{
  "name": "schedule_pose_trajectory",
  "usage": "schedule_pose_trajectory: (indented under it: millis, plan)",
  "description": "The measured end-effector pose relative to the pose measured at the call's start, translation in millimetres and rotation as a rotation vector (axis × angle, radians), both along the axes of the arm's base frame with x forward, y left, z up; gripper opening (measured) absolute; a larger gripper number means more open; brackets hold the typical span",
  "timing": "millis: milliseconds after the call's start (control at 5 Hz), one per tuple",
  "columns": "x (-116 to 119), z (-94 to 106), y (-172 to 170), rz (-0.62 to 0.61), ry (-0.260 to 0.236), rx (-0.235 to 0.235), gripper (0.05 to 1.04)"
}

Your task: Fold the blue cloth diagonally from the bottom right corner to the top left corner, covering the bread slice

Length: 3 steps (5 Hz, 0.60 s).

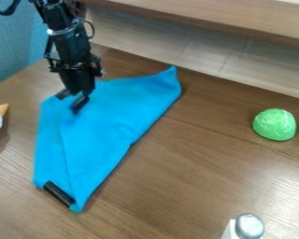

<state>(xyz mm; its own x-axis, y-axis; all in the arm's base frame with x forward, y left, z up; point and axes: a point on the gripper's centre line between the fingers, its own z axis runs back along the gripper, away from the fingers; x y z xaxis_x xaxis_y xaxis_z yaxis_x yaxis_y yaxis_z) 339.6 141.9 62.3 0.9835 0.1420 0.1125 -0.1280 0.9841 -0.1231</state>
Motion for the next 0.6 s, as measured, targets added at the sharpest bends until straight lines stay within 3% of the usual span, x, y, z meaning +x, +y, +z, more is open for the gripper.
schedule_pose_trajectory:
  millis: [200, 400, 600]
  plan:
    - [5.6, 17.4, -18.6, -0.023, -0.031, 0.011, 0.815]
    - [9.3, 28.3, -36.4, -0.044, -0.052, 0.016, 1.001]
    - [17.8, 35.9, -72.2, -0.107, -0.063, 0.02, 1.001]
